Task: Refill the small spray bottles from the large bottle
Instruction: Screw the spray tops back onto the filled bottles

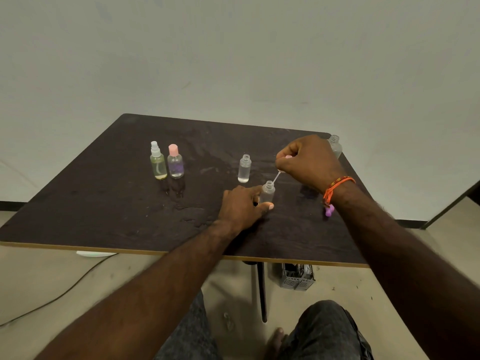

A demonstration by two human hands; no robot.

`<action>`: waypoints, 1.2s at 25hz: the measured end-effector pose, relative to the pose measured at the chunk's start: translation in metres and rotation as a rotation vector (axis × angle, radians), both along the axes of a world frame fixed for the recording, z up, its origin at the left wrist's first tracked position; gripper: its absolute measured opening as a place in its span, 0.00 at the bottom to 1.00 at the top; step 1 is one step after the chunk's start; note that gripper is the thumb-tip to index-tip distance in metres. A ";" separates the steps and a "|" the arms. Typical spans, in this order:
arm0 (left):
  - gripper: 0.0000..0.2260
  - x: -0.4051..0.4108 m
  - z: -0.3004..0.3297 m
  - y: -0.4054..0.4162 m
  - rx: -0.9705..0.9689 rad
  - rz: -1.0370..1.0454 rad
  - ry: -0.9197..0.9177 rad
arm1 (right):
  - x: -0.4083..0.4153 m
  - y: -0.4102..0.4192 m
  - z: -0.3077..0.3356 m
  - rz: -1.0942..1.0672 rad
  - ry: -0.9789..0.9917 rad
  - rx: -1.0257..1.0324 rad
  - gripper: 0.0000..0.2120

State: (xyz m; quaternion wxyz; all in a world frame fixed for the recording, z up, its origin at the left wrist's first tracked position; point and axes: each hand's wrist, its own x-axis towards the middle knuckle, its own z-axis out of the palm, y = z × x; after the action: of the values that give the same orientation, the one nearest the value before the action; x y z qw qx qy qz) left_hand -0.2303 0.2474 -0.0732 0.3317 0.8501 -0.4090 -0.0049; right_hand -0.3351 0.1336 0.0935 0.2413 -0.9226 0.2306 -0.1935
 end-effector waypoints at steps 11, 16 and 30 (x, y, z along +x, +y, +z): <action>0.17 -0.001 0.004 0.003 0.011 0.001 0.031 | 0.027 -0.015 -0.053 0.071 0.179 0.076 0.04; 0.16 -0.002 0.003 0.003 0.039 0.010 0.007 | 0.026 -0.010 -0.061 -0.007 0.158 0.027 0.10; 0.15 -0.004 0.004 0.002 0.012 0.029 -0.026 | 0.012 -0.011 -0.079 -0.008 0.043 0.033 0.28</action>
State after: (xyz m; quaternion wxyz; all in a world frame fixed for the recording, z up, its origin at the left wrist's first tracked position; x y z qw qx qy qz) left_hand -0.2339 0.2494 -0.0695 0.3214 0.8578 -0.4010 0.0084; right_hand -0.3227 0.1231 0.0147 0.2509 -0.9214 0.2427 -0.1708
